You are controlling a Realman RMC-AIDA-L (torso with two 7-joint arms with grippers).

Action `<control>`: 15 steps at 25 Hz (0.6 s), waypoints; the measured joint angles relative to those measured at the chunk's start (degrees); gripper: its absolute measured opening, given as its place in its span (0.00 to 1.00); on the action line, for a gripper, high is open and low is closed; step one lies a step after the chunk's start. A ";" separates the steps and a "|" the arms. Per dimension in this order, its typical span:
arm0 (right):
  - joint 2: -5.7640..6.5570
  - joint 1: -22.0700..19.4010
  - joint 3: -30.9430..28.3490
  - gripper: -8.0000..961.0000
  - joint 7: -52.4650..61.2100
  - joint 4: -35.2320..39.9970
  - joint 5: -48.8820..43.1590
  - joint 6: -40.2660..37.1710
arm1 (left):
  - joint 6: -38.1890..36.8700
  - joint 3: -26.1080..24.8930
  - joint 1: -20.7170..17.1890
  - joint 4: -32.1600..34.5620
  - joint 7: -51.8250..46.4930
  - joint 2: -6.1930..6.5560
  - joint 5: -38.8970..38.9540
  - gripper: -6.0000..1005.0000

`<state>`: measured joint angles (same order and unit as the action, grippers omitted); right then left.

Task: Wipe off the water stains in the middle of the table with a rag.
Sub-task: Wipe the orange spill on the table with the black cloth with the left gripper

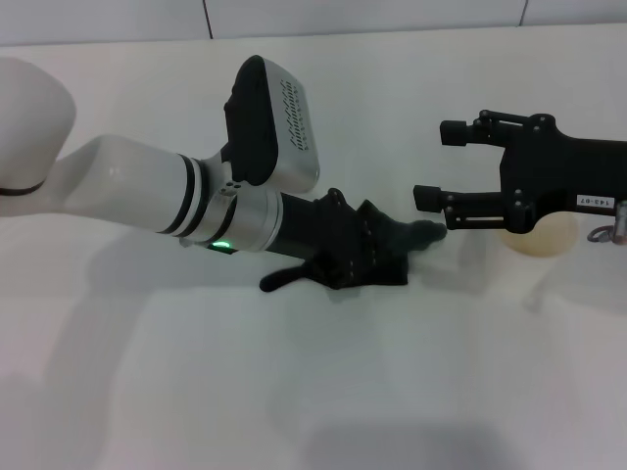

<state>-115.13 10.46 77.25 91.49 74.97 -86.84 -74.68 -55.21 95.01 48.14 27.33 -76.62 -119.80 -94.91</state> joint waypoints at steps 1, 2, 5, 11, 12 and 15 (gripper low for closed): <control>0.00 0.00 0.00 0.86 0.00 0.00 0.00 0.00 | -0.68 0.02 0.00 0.20 -0.02 0.00 0.02 0.06; 0.00 0.00 0.01 0.86 0.00 0.00 0.00 0.00 | -0.95 0.03 0.00 0.30 -0.02 0.00 0.03 0.06; 0.00 0.00 0.01 0.86 0.00 0.04 0.01 -0.04 | -1.86 0.05 -0.20 0.52 -0.07 0.00 0.05 0.06; 0.00 -0.04 -0.04 0.86 0.00 0.15 0.05 -0.04 | -0.39 -1.64 -0.92 1.11 -0.20 0.29 -0.05 0.06; 0.00 -0.09 -0.11 0.86 0.00 0.16 0.06 -0.04 | -0.19 -2.02 -1.03 1.24 -0.20 0.35 -0.17 0.06; 0.00 -0.17 -0.21 0.86 0.00 0.18 0.08 -0.09 | 0.91 -3.51 -1.38 1.50 -0.31 0.64 -0.59 0.06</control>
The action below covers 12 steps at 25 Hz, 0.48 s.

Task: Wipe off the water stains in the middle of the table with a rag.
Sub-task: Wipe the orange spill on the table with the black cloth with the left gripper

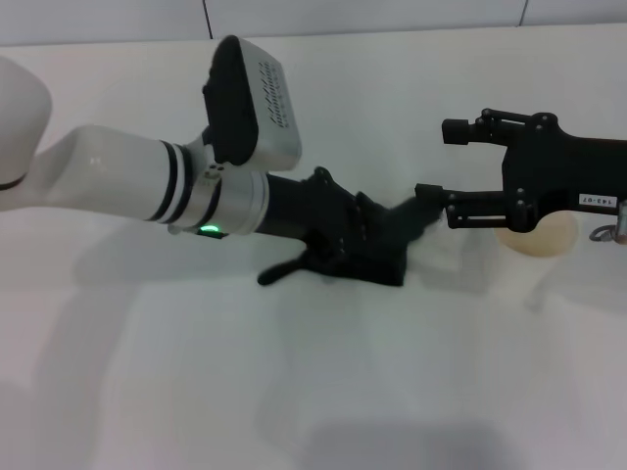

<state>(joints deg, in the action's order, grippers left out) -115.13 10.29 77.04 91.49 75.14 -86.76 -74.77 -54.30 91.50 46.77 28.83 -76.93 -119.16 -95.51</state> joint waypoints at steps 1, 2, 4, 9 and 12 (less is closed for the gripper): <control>0.00 -0.01 -0.01 0.86 0.00 0.01 0.01 -0.02 | 0.44 -0.20 -0.07 0.00 -0.14 0.09 -0.12 0.06; 0.00 -0.01 -0.04 0.86 0.00 0.01 0.01 -0.04 | 0.97 -0.47 -0.14 0.00 -0.42 0.19 -0.46 0.06; 0.00 -0.01 -0.09 0.86 0.00 0.01 0.01 -0.07 | 1.60 -1.36 -0.27 0.00 -0.95 0.34 -1.64 0.06; 0.00 -0.01 -0.16 0.86 0.00 0.01 0.01 -0.11 | 1.65 -3.64 -1.21 1.09 -1.81 0.15 -5.10 0.06; 0.00 -0.01 -0.22 0.86 0.00 0.01 0.02 -0.12 | 1.69 -3.79 -2.40 2.93 -2.78 0.27 -6.08 0.06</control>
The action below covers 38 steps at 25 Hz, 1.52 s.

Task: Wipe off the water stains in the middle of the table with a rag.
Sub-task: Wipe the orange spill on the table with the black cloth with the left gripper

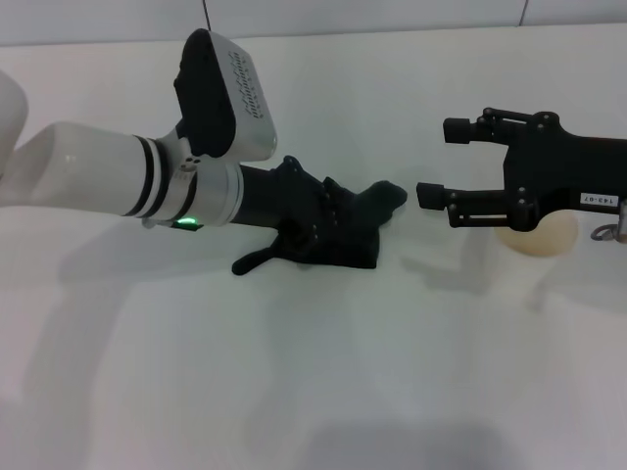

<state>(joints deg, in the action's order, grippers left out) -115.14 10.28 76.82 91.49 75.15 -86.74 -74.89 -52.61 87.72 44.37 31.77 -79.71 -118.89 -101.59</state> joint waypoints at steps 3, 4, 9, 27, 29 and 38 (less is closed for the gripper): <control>0.00 0.00 -0.01 0.86 0.00 -0.11 0.00 0.04 | -0.01 -0.02 -0.43 0.78 -0.52 0.13 -0.16 0.06; 0.00 0.00 -0.02 0.86 0.00 -0.16 0.00 0.06 | -0.01 -0.03 -0.64 1.11 -0.79 0.17 -0.32 0.06; 0.01 0.00 -0.11 0.86 0.00 -0.17 -0.04 0.10 | -0.23 -0.21 -1.93 2.57 -1.44 0.35 -0.79 0.06; 0.09 0.18 -0.09 0.86 0.00 -0.36 -0.10 0.44 | -3.93 -4.98 -7.07 8.66 -4.19 0.52 -4.59 0.06; 0.09 0.18 -0.09 0.86 0.00 -0.36 -0.10 0.38 | -4.38 -5.10 -7.07 8.66 -4.18 0.51 -4.59 0.06; 0.09 0.11 -0.09 0.86 0.00 -0.54 -0.05 0.13 | -7.65 -5.32 -8.32 8.76 -6.26 1.05 -4.58 0.06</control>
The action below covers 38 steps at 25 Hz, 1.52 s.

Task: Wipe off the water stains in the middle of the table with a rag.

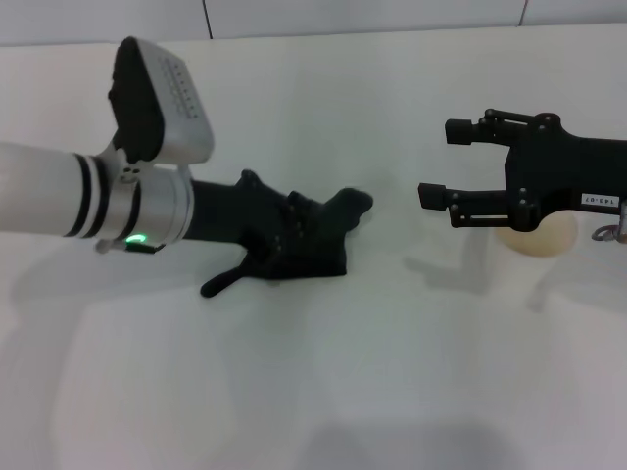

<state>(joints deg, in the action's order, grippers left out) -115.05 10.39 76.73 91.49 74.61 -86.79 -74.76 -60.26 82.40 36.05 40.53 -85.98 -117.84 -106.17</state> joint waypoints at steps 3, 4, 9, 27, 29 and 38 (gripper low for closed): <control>-0.01 0.01 0.00 0.86 0.02 -0.04 0.02 0.04 | -2.58 -0.62 -1.14 0.65 -1.47 0.78 -0.10 0.06; -0.03 0.04 0.01 0.86 0.05 -0.04 0.03 0.08 | -3.84 -1.42 -1.93 1.38 -1.88 0.94 -0.35 0.07; -0.10 0.11 0.15 0.86 0.09 0.15 0.05 0.28 | -7.87 -6.75 -5.88 6.30 -2.97 0.44 -2.33 0.10; -0.09 0.15 0.03 0.86 0.24 -0.08 0.14 0.71 | -15.77 -11.73 -11.67 19.46 -7.69 -1.03 -6.84 0.51; -0.09 0.15 0.02 0.86 0.24 -0.10 0.14 0.73 | -17.20 -12.27 -12.21 20.64 -7.49 -0.94 -6.78 0.61; -0.06 0.15 -0.87 0.86 0.33 -0.23 -0.04 0.83 | -32.65 -23.35 -15.86 27.12 -5.11 -1.13 -5.68 0.89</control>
<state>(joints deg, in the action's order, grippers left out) -115.11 10.55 75.87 91.82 74.39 -86.84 -73.92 -92.91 59.05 20.19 67.65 -91.09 -118.96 -111.85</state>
